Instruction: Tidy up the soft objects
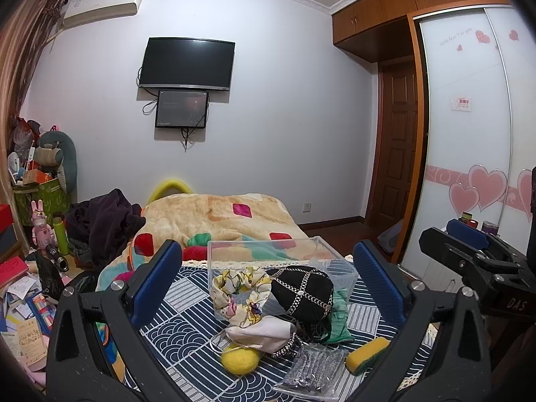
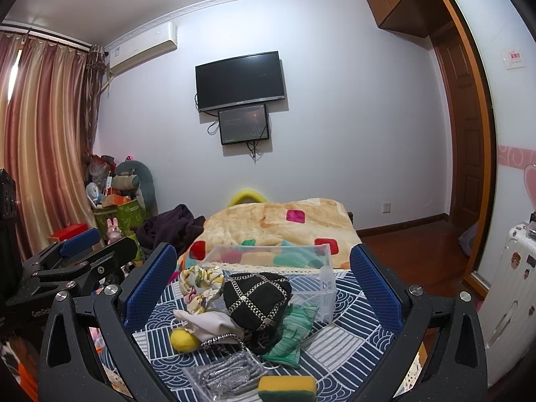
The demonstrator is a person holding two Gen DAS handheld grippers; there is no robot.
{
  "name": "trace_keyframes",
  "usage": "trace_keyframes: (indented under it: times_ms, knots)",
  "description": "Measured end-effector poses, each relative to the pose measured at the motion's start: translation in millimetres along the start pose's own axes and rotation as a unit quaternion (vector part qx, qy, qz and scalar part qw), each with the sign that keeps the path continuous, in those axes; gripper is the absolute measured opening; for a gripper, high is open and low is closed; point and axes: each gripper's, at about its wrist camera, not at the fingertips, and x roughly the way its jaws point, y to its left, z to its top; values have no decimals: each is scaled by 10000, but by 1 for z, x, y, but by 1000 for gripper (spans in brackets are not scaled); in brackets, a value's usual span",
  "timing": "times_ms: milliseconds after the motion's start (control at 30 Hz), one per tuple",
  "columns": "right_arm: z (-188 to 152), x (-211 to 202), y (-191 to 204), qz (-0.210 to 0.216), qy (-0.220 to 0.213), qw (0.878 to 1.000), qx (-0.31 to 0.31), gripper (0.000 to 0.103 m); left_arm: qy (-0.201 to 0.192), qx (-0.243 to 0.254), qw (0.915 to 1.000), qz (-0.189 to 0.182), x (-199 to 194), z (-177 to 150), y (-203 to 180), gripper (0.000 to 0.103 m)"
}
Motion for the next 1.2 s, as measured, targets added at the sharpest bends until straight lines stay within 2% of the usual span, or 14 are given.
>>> trace_keyframes:
  times_ms: [400,500,633,767,800,900,1100,1200]
  knots:
    - [-1,4,3,13,81,10000,-24,103,101,-1,9999,-44,5,-1,-1,103]
    - [-5,12,0,-2,211,9998,-7,103,358,-45,9993,-125,19,-6,3,103]
    - [-15,32,-11,30,621,9980,134,103,696,-184,9973,-170,40,-17,10,103]
    - [-26,51,-22,-2,994,9946,282,103,986,-356,9945,-56,62,-32,23,103]
    - [-28,56,-23,-15,1069,9938,300,103,1029,-386,9939,-43,66,-34,26,102]
    - [-37,69,-26,-2,1290,9911,324,103,1229,-502,9911,-35,81,-42,35,89]
    - [-44,92,-21,160,1660,9857,238,98,1500,-357,9879,139,113,-55,48,80]
    - [-46,104,-20,235,1802,9832,175,95,1681,-462,9846,122,128,-61,59,74]
